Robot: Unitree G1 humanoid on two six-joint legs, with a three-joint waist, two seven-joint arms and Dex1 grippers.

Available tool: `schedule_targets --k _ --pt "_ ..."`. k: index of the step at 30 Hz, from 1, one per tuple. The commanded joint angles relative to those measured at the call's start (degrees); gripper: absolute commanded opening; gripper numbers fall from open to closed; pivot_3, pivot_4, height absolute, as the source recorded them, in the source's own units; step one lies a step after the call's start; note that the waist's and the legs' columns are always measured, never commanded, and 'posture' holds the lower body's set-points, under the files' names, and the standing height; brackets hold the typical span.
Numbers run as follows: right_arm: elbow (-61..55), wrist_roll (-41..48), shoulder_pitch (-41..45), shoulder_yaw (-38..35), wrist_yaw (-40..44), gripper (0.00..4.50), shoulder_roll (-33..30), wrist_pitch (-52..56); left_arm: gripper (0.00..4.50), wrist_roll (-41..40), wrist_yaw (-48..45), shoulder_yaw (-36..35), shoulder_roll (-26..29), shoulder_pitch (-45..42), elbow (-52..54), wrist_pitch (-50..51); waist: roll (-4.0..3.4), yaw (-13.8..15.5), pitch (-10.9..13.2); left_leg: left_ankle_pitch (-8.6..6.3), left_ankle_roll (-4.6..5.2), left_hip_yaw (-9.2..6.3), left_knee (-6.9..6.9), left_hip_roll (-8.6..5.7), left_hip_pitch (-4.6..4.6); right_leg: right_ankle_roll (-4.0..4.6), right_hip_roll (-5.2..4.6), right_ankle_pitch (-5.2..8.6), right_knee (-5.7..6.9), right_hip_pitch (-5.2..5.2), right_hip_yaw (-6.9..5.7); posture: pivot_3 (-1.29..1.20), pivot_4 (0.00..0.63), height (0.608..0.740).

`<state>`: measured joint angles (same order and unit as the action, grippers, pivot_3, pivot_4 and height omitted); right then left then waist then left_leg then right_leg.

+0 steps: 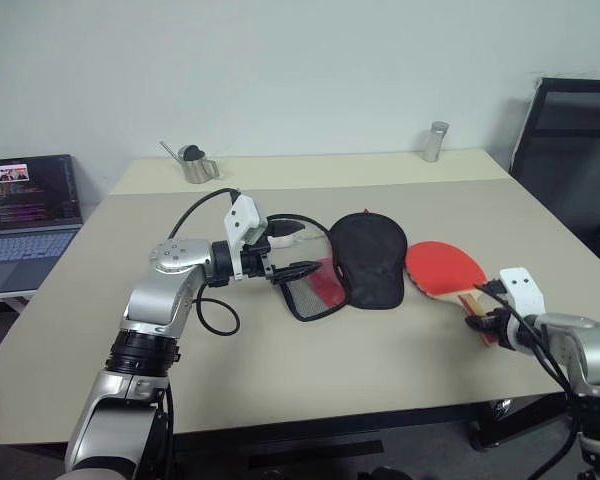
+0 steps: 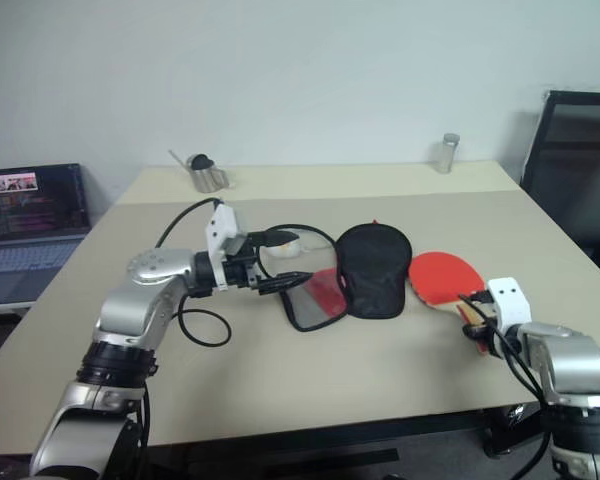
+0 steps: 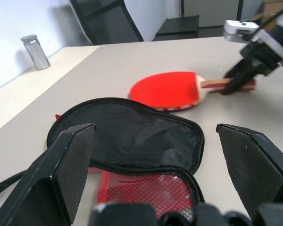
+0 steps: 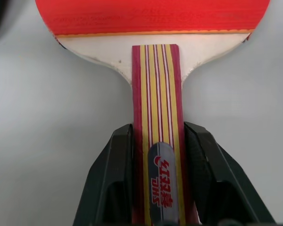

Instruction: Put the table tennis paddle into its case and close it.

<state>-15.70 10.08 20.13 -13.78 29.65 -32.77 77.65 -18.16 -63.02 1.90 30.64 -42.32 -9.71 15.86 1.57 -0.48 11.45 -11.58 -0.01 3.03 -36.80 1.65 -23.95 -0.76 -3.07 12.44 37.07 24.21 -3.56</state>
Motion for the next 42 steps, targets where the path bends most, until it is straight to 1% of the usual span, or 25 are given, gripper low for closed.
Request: schedule_targets --k 1,7,8,10,11,15,23,29,32,33,36,37,38,42 --pt "-6.5 1.8 -0.9 -1.3 -2.2 1.22 1.9 5.2 4.50 -1.3 0.5 -0.8 -0.4 -0.3 2.0 -0.4 0.00 0.0 0.0 0.00 0.00 -0.01 0.00 0.00 0.00 0.00 0.00 0.00 0.00 0.00 -0.01 0.00 0.150 0.740" --pt "-5.1 2.2 1.1 -2.9 -5.2 1.22 6.2 7.0 4.50 -1.0 0.6 -0.5 -1.2 -0.4 2.1 -0.6 0.04 0.0 0.0 -0.01 0.02 0.00 -0.01 0.01 0.00 0.00 0.02 0.00 -0.02 -0.01 -0.04 0.00 0.150 0.740" --pt "-4.8 1.6 1.1 -2.3 -5.8 1.22 5.6 5.9 4.50 -0.9 0.6 -0.6 -1.1 -0.4 2.2 -0.6 0.05 0.0 0.0 -0.02 0.02 0.00 -0.01 0.01 0.00 0.00 0.02 0.00 -0.01 -0.01 -0.04 0.00 0.150 0.740" --pt "-4.5 1.3 0.9 -0.4 -5.8 1.96 4.0 3.7 4.50 -0.9 0.7 -0.7 -1.0 -0.2 2.5 -0.6 0.05 0.0 0.0 -0.02 0.03 0.00 -0.01 0.01 0.00 0.00 0.02 -0.01 -0.01 -0.01 -0.04 0.00 0.150 0.740" --pt "-4.4 1.5 0.9 0.2 -5.7 2.14 3.7 3.1 4.50 -0.9 0.7 -0.8 -0.9 0.0 2.7 -0.6 0.05 0.0 0.0 -0.02 0.04 0.01 -0.02 0.00 0.01 0.00 0.02 -0.01 -0.01 -0.01 -0.04 0.00 0.150 0.740" --pt "-3.2 1.5 1.6 3.0 -6.3 3.44 3.2 0.3 4.50 -0.9 1.2 -0.9 -0.6 0.8 3.7 -0.3 0.05 0.0 0.0 -0.04 0.07 0.01 -0.03 -0.02 0.00 0.00 0.01 -0.01 -0.02 -0.02 -0.03 0.00 0.150 0.740" --pt "2.5 1.2 4.5 4.9 -8.5 3.44 3.9 -4.6 4.50 -0.9 1.6 -0.8 -0.6 1.2 4.3 -0.2 0.06 0.0 0.0 -0.04 0.07 0.02 -0.05 -0.02 0.00 -0.01 0.01 -0.02 -0.01 -0.02 -0.04 0.00 0.150 0.740" --pt "5.5 1.2 4.3 5.3 -8.8 3.44 3.1 -6.7 4.50 -0.7 1.8 -0.8 -0.7 1.2 4.2 -0.4 0.17 0.0 -0.1 -0.05 0.08 0.03 -0.09 -0.02 0.01 -0.06 0.01 -0.05 -0.03 -0.05 -0.03 0.00 0.150 0.740" --pt "5.5 1.4 3.4 4.6 -9.4 2.90 3.3 -6.0 4.50 -0.8 1.9 -0.9 -0.6 1.5 4.5 -0.3 0.19 0.0 -0.1 -0.04 0.08 0.03 -0.12 -0.02 0.01 -0.06 0.00 -0.07 -0.04 -0.07 -0.03 0.00 0.150 0.740" --pt "5.6 1.3 3.4 4.3 -9.7 2.64 3.5 -5.9 4.50 -0.8 1.9 -0.9 -0.5 1.5 4.5 -0.3 0.19 0.0 -0.1 -0.05 0.08 0.03 -0.12 -0.02 0.01 -0.06 0.00 -0.07 -0.04 -0.07 -0.03 0.00 0.150 0.740" --pt "6.4 0.9 3.7 2.6 -11.3 1.59 4.1 -6.1 4.50 -0.7 1.7 -1.1 -0.1 1.6 4.3 -0.4 0.20 0.1 -0.1 -0.05 0.08 0.01 -0.09 -0.01 0.00 -0.06 0.00 -0.07 -0.05 -0.06 -0.04 0.00 0.150 0.740" --pt "6.6 0.6 3.8 2.0 -12.1 1.29 4.3 -6.8 4.50 -0.7 1.7 -1.2 0.0 1.6 4.1 -0.4 0.20 0.1 -0.1 -0.05 0.09 0.01 -0.09 -0.01 0.00 -0.06 0.00 -0.07 -0.06 -0.06 -0.04 0.00 0.150 0.740" --pt "6.7 0.4 3.9 1.6 -12.6 1.11 4.3 -7.4 4.50 -0.6 1.7 -1.2 0.2 1.6 4.1 -0.4 0.20 0.1 -0.1 -0.05 0.09 0.02 -0.09 -0.02 0.00 -0.06 0.00 -0.07 -0.06 -0.06 -0.04 0.00 0.150 0.740" --pt "5.2 0.6 4.0 0.0 -14.4 1.10 5.3 -7.4 4.50 -0.6 1.8 -1.3 0.7 2.1 4.4 -0.3 0.22 0.2 -0.1 -0.05 0.09 0.03 -0.13 -0.03 0.00 -0.08 -0.02 -0.08 -0.07 -0.08 -0.03 0.00 0.150 0.740"
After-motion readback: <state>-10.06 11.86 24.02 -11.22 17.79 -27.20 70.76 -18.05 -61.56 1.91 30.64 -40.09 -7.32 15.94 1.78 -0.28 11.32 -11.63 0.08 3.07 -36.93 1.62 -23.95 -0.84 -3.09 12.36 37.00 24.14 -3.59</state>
